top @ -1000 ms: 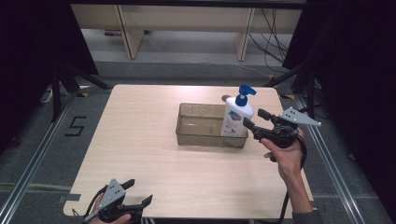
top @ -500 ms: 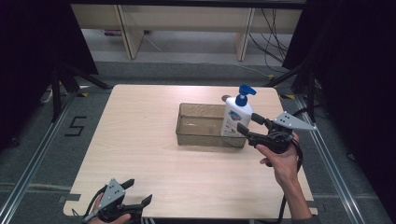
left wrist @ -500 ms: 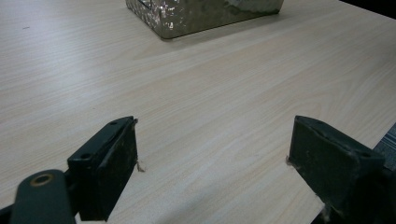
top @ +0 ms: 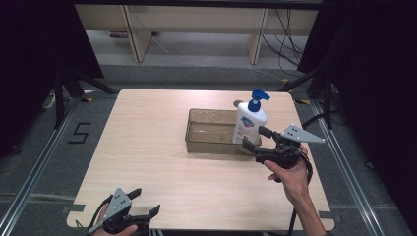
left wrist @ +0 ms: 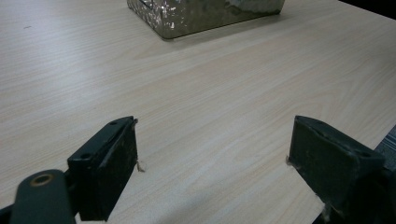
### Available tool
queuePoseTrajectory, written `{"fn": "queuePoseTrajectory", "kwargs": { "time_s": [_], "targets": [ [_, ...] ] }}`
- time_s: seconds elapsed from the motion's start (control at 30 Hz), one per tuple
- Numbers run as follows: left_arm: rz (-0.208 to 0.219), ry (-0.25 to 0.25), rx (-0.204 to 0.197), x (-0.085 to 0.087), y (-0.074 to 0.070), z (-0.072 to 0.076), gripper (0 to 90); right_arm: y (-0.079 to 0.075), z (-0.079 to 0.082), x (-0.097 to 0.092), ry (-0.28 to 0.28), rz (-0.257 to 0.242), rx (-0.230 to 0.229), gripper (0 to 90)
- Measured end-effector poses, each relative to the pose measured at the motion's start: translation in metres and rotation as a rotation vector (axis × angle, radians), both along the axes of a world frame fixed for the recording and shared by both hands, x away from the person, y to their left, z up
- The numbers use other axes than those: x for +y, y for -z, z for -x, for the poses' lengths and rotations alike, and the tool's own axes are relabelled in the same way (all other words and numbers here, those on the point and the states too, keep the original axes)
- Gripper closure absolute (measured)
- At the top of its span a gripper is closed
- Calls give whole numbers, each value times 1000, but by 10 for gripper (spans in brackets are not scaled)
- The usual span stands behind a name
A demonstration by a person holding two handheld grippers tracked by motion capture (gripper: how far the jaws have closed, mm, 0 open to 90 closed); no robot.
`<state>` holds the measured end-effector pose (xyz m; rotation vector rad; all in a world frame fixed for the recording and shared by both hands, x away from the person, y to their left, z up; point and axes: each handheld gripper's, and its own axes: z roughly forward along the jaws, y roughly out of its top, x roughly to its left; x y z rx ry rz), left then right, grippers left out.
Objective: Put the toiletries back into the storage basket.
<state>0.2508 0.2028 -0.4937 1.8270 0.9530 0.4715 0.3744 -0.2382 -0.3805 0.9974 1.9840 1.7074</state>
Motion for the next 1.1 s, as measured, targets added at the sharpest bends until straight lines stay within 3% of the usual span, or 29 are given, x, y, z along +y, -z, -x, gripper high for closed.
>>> {"fn": "queuePoseTrajectory", "kwargs": {
  "time_s": [0.1,0.4,0.47,0.57,0.6,0.63,0.67,0.77,0.97,1.0,1.07,1.1],
  "targets": [
    [2,-1,1,0,0,0,149,0,2,1,1,14,4,171],
    [0,0,2,0,0,0,149,5,7,7,-23,-5,-1,154],
    [0,-1,2,0,0,0,149,6,9,9,-27,-19,23,154],
    [2,-1,2,0,0,0,149,7,10,9,-33,14,-1,154],
    [2,-1,2,0,0,0,149,8,11,12,-37,-11,13,154],
    [-9,1,3,1,0,0,149,9,11,12,-41,-1,3,154],
    [3,-1,1,0,0,0,149,9,13,13,-38,-11,30,154],
    [2,-1,2,0,0,0,149,10,13,14,-42,9,-1,155],
    [-10,2,-5,0,0,0,149,16,18,18,-52,-2,30,156],
    [-19,2,-7,1,-1,-1,149,17,16,17,-57,17,4,156],
    [-5,-1,-1,0,0,0,149,20,17,19,-67,9,35,156],
    [1,-2,1,0,0,0,149,23,17,20,-60,14,16,156]
  ]
}}
